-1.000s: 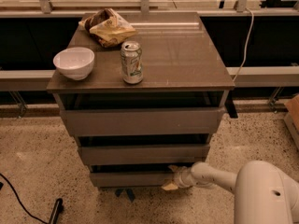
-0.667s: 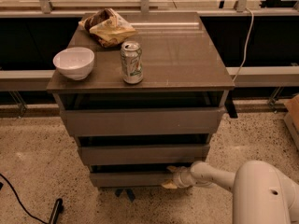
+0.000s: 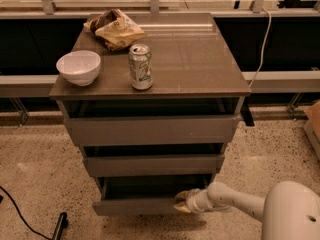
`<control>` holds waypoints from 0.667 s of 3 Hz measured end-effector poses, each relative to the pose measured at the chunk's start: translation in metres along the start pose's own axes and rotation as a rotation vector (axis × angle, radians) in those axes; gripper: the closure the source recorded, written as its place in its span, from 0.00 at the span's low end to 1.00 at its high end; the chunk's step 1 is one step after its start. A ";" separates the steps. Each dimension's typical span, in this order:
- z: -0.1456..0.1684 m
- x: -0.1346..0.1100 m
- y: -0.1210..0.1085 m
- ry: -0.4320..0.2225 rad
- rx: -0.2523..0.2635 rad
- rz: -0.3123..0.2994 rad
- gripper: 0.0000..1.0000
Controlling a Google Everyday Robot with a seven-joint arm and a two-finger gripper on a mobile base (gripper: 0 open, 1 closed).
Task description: Open bottom drawer
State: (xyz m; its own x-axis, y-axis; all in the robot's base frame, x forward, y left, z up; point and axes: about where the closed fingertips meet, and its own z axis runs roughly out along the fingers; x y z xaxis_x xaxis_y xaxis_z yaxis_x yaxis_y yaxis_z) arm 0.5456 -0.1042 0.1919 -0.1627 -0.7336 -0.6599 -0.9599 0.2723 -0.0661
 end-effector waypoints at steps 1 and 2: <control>-0.002 0.000 0.004 -0.003 -0.001 0.001 0.56; -0.037 0.007 0.055 -0.042 -0.018 0.018 0.36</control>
Offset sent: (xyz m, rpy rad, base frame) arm -0.1737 -0.0415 0.0563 0.1277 0.0323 0.0002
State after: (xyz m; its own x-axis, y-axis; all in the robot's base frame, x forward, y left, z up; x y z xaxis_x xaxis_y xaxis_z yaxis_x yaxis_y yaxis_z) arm 0.4828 -0.1173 0.2110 -0.1706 -0.7020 -0.6914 -0.9610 0.2734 -0.0406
